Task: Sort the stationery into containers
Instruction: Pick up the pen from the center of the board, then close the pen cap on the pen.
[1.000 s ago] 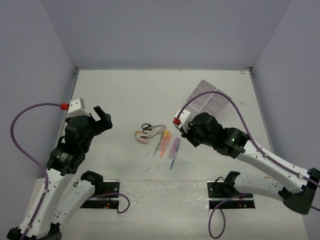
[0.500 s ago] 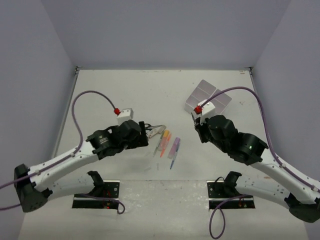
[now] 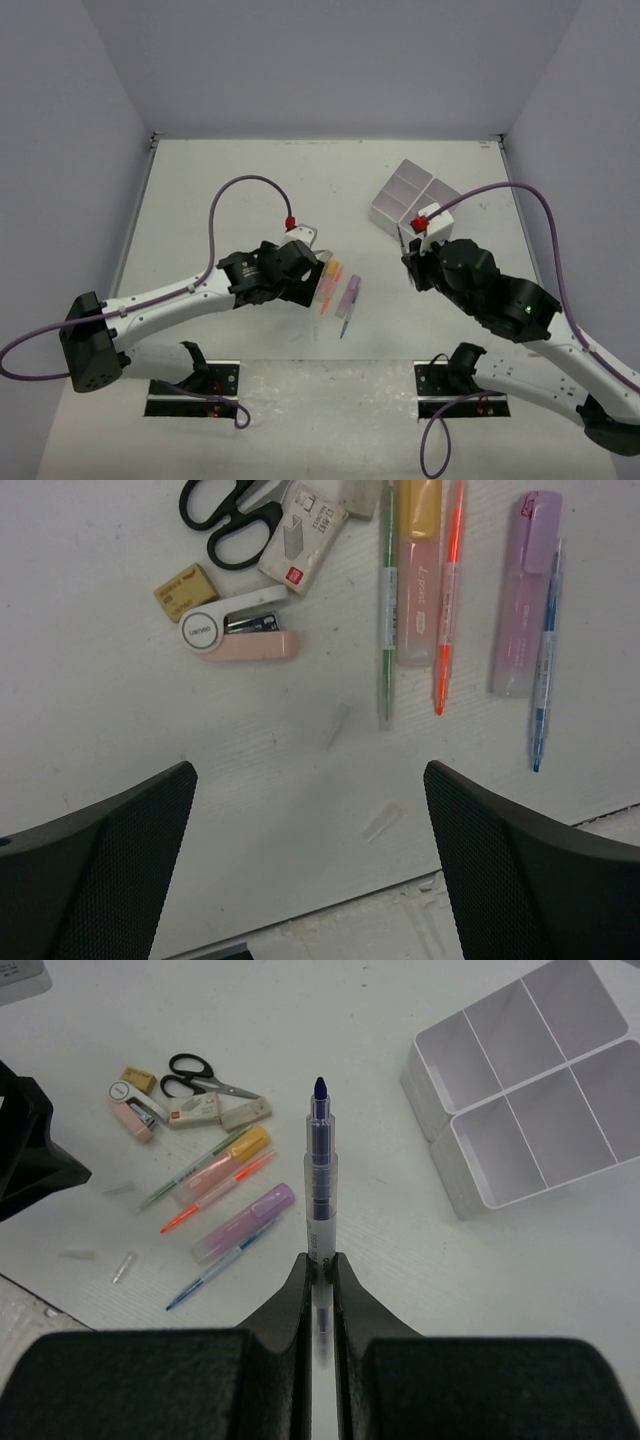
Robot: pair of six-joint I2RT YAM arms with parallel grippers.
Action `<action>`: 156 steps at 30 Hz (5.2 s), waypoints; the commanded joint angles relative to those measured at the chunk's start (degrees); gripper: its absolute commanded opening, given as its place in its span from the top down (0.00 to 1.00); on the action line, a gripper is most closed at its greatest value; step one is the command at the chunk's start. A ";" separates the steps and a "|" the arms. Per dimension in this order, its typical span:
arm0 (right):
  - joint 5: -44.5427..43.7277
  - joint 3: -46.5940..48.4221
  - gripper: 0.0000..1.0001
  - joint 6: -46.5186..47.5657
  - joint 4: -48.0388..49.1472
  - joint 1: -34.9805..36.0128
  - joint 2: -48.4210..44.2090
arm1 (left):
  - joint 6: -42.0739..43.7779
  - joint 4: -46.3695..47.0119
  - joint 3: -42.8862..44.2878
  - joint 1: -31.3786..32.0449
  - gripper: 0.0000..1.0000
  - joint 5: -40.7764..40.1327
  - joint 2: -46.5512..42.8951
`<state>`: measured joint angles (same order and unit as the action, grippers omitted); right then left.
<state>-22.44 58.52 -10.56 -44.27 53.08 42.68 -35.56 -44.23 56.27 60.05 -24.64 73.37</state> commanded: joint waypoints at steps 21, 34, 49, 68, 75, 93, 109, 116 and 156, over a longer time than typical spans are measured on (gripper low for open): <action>-0.99 -0.16 1.00 -1.87 1.56 -0.04 -0.76 | -26.35 -12.89 6.80 -5.38 0.00 -11.67 -6.70; -1.21 -0.89 1.00 -2.00 2.08 -0.08 -0.49 | -50.22 -19.73 5.08 -5.38 0.00 -7.97 -2.49; -0.02 -0.78 1.00 -1.96 1.95 0.01 -0.19 | -44.74 -5.52 0.22 -5.38 0.01 0.20 7.22; -2.04 -1.01 1.00 -2.65 1.43 0.01 -0.53 | -19.94 0.61 2.32 4.36 0.01 3.47 10.62; -2.70 -0.78 1.00 -2.71 1.20 0.01 -0.67 | -24.64 2.74 2.98 8.69 0.35 3.62 12.69; -2.97 -1.13 1.00 -2.80 0.77 0.01 -1.19 | -30.80 1.11 4.16 11.85 0.57 1.90 19.58; -2.43 -1.22 1.00 -2.88 0.77 -0.03 -0.66 | -31.15 4.27 0.66 11.80 0.61 3.61 22.08; -2.19 -1.06 1.00 -2.72 0.68 -0.06 -0.16 | -30.91 6.28 -0.55 11.85 0.63 4.49 22.80; 11.35 -1.48 1.00 5.20 -5.70 5.06 0.98 | 32.84 0.46 9.56 11.86 1.00 -16.47 -7.65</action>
<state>-17.33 57.60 -8.07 -47.01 54.58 40.83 -21.98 -46.59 69.69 71.70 -36.64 71.07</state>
